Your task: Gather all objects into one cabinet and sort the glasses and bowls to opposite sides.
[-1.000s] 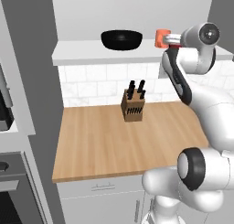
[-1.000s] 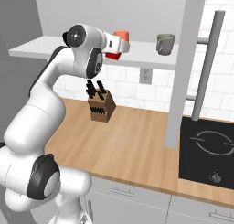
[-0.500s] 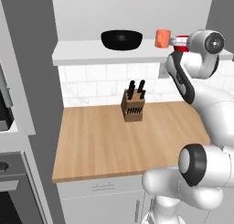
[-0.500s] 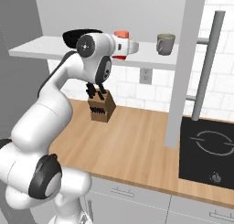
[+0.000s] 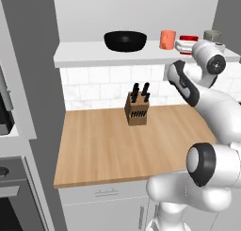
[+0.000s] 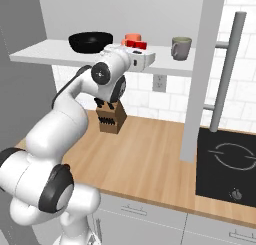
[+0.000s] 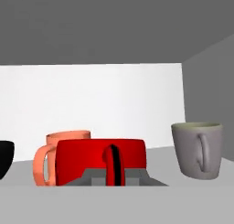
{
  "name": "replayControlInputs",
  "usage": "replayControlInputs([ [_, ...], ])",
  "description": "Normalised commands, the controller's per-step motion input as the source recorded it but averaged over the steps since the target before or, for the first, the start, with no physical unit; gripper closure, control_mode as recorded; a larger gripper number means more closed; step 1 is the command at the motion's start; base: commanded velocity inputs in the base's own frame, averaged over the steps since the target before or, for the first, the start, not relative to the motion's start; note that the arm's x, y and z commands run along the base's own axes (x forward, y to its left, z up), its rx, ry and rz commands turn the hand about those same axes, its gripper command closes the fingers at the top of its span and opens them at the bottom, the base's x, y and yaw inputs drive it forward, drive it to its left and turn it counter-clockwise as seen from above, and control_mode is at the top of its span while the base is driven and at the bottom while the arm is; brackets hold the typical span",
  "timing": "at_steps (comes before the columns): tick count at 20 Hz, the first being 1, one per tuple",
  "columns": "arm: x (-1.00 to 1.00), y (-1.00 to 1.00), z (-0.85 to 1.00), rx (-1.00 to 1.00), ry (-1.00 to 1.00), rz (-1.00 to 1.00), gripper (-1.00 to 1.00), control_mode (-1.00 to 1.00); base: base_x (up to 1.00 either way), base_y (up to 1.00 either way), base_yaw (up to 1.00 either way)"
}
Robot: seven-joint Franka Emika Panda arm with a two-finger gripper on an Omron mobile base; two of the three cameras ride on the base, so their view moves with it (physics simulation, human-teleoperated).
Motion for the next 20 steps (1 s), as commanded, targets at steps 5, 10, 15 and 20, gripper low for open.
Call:
replayControlInputs([
  [5,0.27,-0.11,0.0,0.0,-0.02,0.0,1.0,-1.0,0.0,0.0,0.0],
  [10,0.13,-0.27,0.0,0.0,0.0,0.0,1.0,-1.0,0.0,0.0,0.0],
  [15,0.05,-0.32,0.01,0.0,0.04,0.0,1.0,-1.0,0.0,0.0,0.0],
  [20,0.22,-0.21,-0.01,0.0,0.03,0.0,1.0,-1.0,0.0,0.0,0.0],
])
